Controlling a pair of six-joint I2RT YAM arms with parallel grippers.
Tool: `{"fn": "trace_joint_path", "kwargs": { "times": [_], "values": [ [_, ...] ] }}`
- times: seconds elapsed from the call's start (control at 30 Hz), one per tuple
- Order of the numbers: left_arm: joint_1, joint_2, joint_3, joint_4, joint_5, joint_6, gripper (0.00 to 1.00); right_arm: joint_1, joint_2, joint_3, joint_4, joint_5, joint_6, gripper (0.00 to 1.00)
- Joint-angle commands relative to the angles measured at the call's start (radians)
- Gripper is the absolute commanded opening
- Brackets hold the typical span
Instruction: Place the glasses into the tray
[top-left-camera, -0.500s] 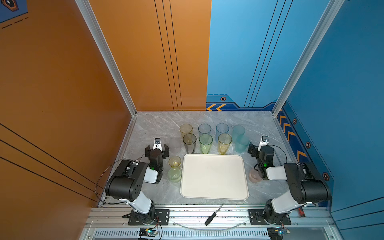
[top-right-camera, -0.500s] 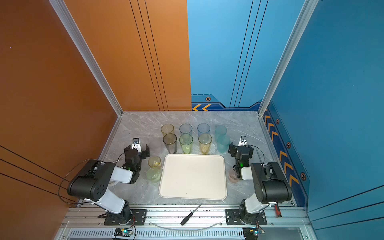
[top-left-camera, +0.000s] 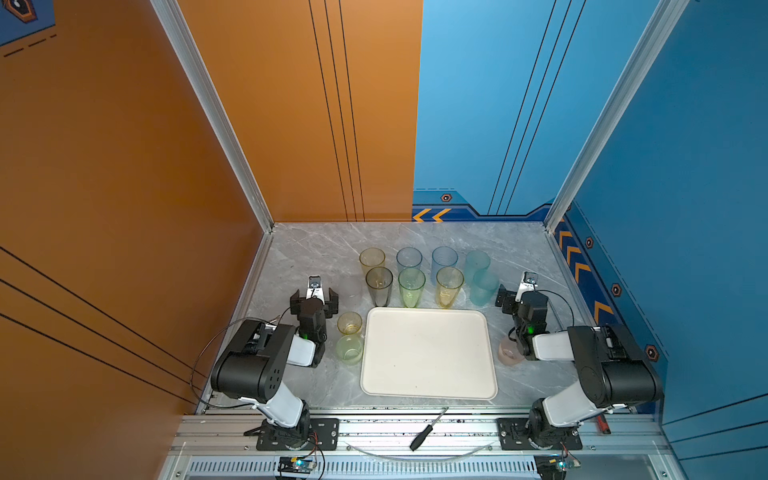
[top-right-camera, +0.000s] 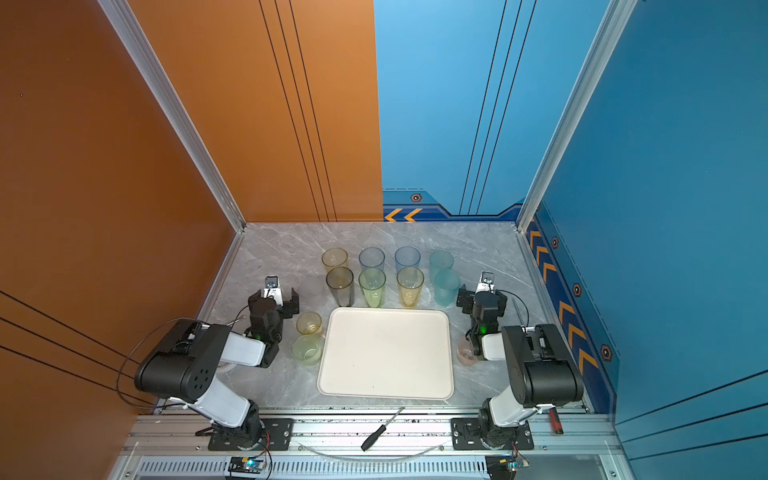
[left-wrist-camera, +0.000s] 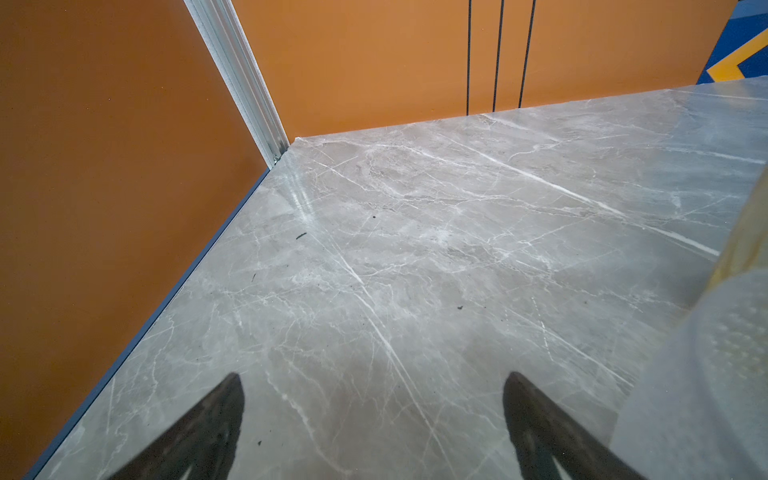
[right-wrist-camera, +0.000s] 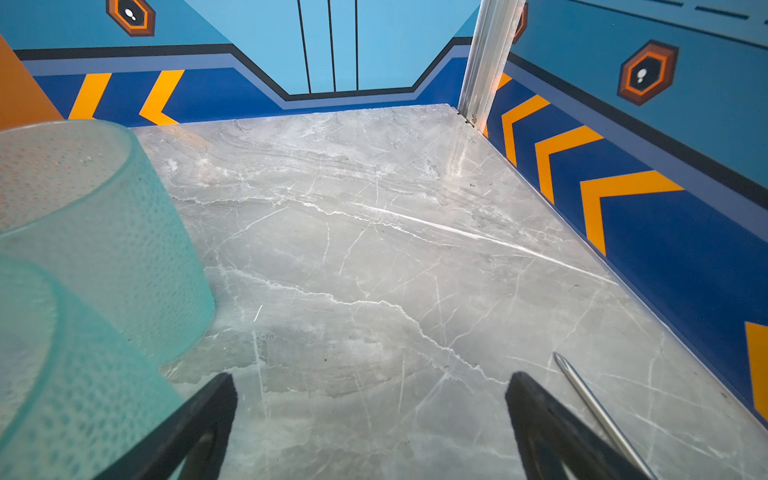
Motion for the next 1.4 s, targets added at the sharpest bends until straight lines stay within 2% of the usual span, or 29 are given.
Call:
{"fn": "trace_joint_path", "kwargs": {
  "times": [0.0,0.37,0.5,0.57,0.73,0.77,0.9,1.03,1.13,1.23,1.37],
  "values": [
    [0.009,-0.016,0.018,-0.014,0.020,-0.017,0.98,0.001,-0.013,0.009,0.008,-0.008,0.004,1.00],
    [0.025,-0.020,0.032,-0.051,0.063,-0.023,1.00,0.001,-0.013,0.009,0.008,-0.009,0.003,1.00],
    [0.032,-0.024,0.035,-0.062,0.075,-0.026,0.93,0.001,-0.013,0.008,0.009,-0.010,0.004,0.95],
    [0.032,-0.025,0.034,-0.062,0.077,-0.028,0.91,0.000,-0.025,0.013,-0.011,0.024,0.021,0.94],
    [0.032,-0.063,0.027,-0.073,0.044,-0.037,0.87,-0.022,-0.128,0.027,-0.122,0.044,0.053,0.92],
    [0.031,-0.086,0.023,-0.089,0.037,-0.038,0.83,-0.023,-0.156,0.032,-0.157,0.049,0.056,0.92],
    [-0.019,-0.251,0.011,-0.185,-0.074,-0.008,0.80,-0.028,-0.314,0.073,-0.335,0.066,0.069,0.92],
    [-0.095,-0.487,0.130,-0.574,-0.156,-0.028,0.72,-0.029,-0.487,0.154,-0.582,0.064,0.125,0.91],
    [-0.166,-0.627,0.208,-0.779,-0.186,-0.075,0.69,-0.029,-0.585,0.246,-0.835,0.042,0.176,0.89],
    [-0.221,-0.702,0.291,-0.955,-0.211,-0.105,0.68,-0.029,-0.615,0.382,-1.117,0.006,0.218,0.88],
    [-0.230,-0.700,0.424,-1.202,-0.195,-0.132,0.62,-0.028,-0.573,0.563,-1.477,-0.080,0.249,0.85]
  ]
}}
